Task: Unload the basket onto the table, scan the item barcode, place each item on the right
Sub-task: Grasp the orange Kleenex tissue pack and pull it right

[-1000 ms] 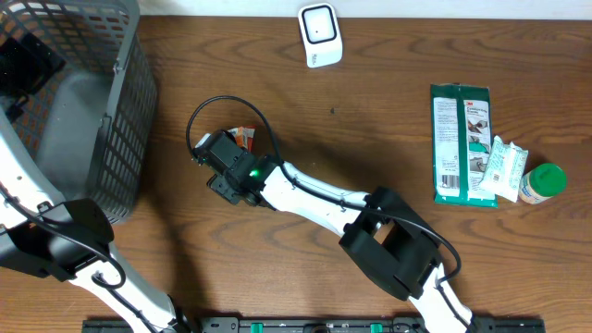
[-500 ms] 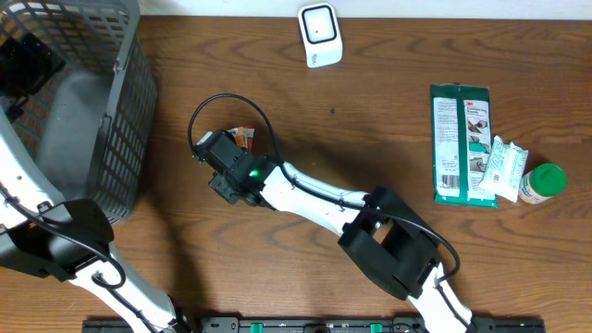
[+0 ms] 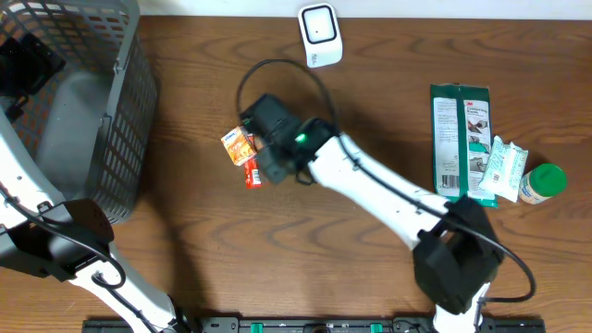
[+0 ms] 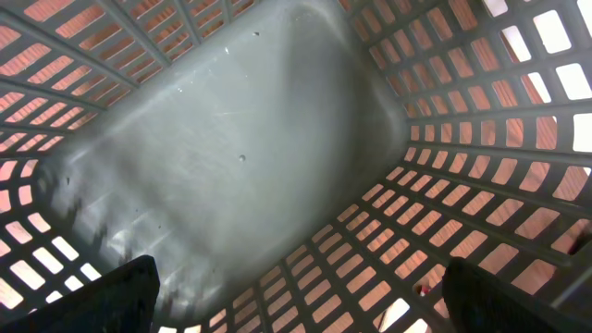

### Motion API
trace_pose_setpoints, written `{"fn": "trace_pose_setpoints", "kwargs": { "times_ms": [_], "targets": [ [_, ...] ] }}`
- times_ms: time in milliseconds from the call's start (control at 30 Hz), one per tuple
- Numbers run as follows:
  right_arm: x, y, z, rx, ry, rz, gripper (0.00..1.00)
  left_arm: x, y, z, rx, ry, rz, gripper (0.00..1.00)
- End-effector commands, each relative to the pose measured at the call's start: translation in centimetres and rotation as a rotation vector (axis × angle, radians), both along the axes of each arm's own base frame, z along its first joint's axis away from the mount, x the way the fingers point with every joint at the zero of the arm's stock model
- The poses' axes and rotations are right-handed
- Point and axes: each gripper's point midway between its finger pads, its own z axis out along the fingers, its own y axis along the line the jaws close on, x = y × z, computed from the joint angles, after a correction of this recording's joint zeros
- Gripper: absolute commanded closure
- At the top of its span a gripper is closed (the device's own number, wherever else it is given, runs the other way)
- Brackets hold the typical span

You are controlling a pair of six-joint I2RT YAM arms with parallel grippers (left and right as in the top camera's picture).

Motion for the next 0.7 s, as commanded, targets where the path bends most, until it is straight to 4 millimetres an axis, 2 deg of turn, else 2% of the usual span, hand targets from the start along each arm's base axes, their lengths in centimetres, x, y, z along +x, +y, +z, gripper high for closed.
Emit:
{"fn": "trace_pose_setpoints", "kwargs": {
  "times_ms": [0,133,200,233,300,367,433,533,667],
  "targets": [
    [0.4,-4.0,-1.9,-0.057,0.105,-0.089,0.93,-0.3,-0.1,1.4,0.019,-0.03,0.002,0.02],
    [0.9,-6.8,-3.6,-0.087,0.141,-0.141,0.92,-0.3,-0.1,1.4,0.019,-0.03,0.002,0.02],
    [1.2,-7.5,-4.4,-0.087,0.143,-0.159,0.87,-0.3,-0.1,1.4,0.019,-0.029,0.002,0.02],
    [1.3,-7.9,-4.9,-0.087,0.143,-0.167,0.8,-0.3,-0.1,1.4,0.019,-0.029,0.002,0.02],
    [1.3,-8.6,-5.7,-0.09,0.149,-0.182,0.57,-0.3,-0.1,1.4,0.019,-0.029,0.002,0.02],
    [1.2,-9.2,-6.2,-0.096,0.158,-0.193,0.24,-0.3,-0.1,1.4,0.019,-0.029,0.002,0.02],
    [1.1,-9.8,-6.6,-0.105,0.169,-0.203,0.14,-0.3,-0.1,1.4,0.019,-0.03,0.002,0.02],
    [1.5,-10.2,-6.5,-0.115,0.158,-0.187,0.11,-0.3,-0.1,1.4,0.019,-0.03,0.002,0.02],
    [3.1,-11.4,-6.1,-0.179,0.07,-0.212,0.09,-0.3,-0.1,1.4,0.019,-0.03,0.002,0.02]
  ]
}}
